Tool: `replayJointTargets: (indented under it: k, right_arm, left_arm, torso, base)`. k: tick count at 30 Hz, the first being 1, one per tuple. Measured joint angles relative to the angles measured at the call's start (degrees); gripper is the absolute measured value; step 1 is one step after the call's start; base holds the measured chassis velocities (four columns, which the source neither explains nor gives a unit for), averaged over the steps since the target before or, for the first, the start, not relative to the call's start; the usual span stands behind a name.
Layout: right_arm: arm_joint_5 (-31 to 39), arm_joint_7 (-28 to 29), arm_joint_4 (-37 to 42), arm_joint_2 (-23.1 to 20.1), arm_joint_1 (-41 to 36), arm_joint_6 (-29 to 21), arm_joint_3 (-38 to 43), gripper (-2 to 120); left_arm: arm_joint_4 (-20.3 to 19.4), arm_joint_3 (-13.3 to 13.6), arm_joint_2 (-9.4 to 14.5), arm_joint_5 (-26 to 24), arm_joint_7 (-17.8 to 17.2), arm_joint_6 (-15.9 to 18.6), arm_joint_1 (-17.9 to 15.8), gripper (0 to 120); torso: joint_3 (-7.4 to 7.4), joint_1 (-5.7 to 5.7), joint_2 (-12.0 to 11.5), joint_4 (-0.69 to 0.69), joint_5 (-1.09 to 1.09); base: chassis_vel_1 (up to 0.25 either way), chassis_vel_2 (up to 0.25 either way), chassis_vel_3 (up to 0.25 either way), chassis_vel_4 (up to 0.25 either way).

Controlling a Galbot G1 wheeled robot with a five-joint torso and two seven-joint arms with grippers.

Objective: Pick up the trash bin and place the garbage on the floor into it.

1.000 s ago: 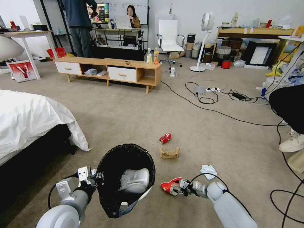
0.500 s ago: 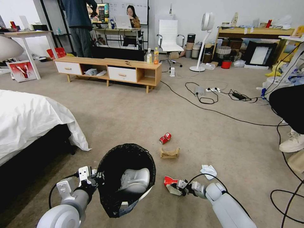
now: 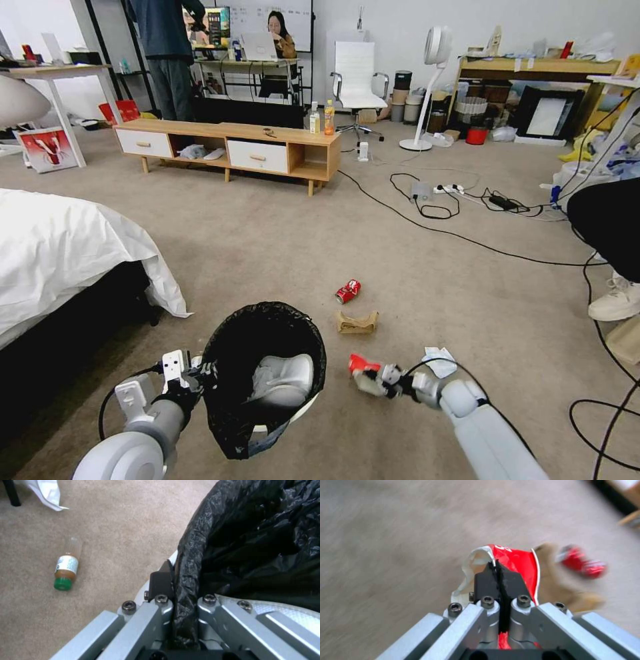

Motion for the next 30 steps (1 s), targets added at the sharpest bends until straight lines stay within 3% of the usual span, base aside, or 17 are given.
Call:
replayJointTargets:
  k: [17, 20, 22, 30]
  right_arm:
    - [23.40, 7.90, 32.78, -11.03, -8.62, -6.20, 8.60, 0]
    - [27.88, 9.62, 38.87, -12.43, -9.04, -8.18, 8.67, 0]
    - [33.95, 10.92, 47.15, -14.07, -9.45, -10.70, 8.15, 0]
    - [45.44, 12.04, 59.81, -15.59, -10.45, -15.14, 5.20, 0]
  left_arm:
    - [-1.50, -0.66, 1.49, -1.83, -2.20, 1.05, -0.88, 3]
    - [-1.48, -0.66, 1.71, -1.91, -2.27, 1.12, -1.09, 3]
    - [-1.23, -0.40, 1.75, -1.99, -2.59, 1.26, -1.60, 3]
    - [-0.83, 0.08, 1.74, -2.04, -2.76, 1.39, -1.87, 3]
  torso:
    - [0.00, 0.00, 0.00, -0.01, 0.00]
    - [0.00, 0.00, 0.00, 0.00, 0.00]
    - [0.01, 0.00, -0.01, -0.01, 0.00]
    - [0.00, 0.00, 0.00, 0.00, -0.02]
  base:
    - [0.000, 0.000, 0.000, 0.000]
    - [0.000, 0.000, 0.000, 0.000]
    - [0.000, 0.000, 0.000, 0.000]
    - [0.000, 0.000, 0.000, 0.000]
